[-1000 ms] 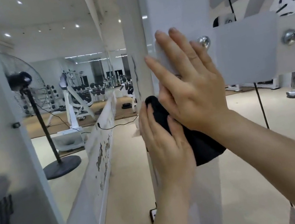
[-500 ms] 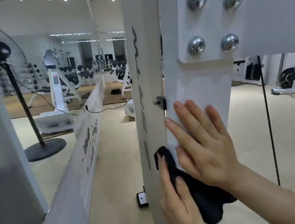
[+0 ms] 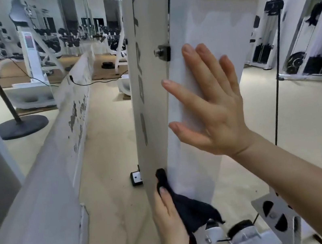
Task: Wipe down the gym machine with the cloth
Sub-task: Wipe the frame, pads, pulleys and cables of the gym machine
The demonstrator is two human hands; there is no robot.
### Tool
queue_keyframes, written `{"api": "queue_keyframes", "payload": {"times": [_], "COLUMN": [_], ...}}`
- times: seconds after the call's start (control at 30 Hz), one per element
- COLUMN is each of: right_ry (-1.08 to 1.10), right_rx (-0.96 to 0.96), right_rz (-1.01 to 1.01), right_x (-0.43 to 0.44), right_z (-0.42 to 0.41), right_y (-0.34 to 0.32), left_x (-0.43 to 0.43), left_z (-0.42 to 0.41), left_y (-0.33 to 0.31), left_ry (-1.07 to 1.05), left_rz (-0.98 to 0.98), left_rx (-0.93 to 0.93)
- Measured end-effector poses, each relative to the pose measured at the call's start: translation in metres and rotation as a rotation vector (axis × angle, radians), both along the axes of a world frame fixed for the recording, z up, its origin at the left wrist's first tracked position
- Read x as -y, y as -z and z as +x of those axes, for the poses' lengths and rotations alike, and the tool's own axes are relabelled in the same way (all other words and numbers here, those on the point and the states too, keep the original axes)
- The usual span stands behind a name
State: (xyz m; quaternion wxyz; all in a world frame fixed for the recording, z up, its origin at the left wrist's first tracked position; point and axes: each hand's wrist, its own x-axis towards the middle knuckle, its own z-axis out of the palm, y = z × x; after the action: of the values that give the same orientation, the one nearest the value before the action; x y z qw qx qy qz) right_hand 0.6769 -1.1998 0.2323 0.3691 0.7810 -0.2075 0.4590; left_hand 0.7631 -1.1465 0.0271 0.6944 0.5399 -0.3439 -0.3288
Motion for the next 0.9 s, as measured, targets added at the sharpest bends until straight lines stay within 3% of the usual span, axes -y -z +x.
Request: {"api": "queue_keyframes", "payload": {"times": [0.07,0.2,0.3,0.4,0.53,0.77,0.83,0.9], "right_ry": [0.058,0.045,-0.097,-0.050,0.084,0.115,0.033,-0.145], "right_rx": [-0.006,0.034,0.125,0.214,0.392,0.596,0.808,1.158], "right_rz": [-0.023,-0.014,0.098,0.283,0.699,1.008,1.049,0.993], "right_x": [-0.002,-0.005,-0.012,-0.036,-0.061,-0.079,-0.078,-0.067], "right_z": [0.002,0.005,-0.001,-0.020,-0.036,-0.019,-0.013,-0.013], "right_y": [0.002,0.000,0.016,0.092,0.210,0.271,0.256,0.218], "left_x": [0.008,0.028,0.022,0.003,-0.011,-0.029,-0.033,-0.027], "left_z": [0.009,0.009,-0.008,-0.013,-0.004,0.009,0.011,0.008], "left_y": [-0.014,-0.115,-0.121,-0.031,0.052,0.036,0.009,-0.013], "left_ry": [0.055,0.016,-0.097,-0.073,0.017,0.156,0.062,-0.054], "left_rz": [0.061,-0.338,-0.526,-0.430,-0.171,-0.016,-0.123,-0.276], "left_rx": [-0.109,0.057,0.253,0.453,0.419,0.541,0.636,0.724]}}
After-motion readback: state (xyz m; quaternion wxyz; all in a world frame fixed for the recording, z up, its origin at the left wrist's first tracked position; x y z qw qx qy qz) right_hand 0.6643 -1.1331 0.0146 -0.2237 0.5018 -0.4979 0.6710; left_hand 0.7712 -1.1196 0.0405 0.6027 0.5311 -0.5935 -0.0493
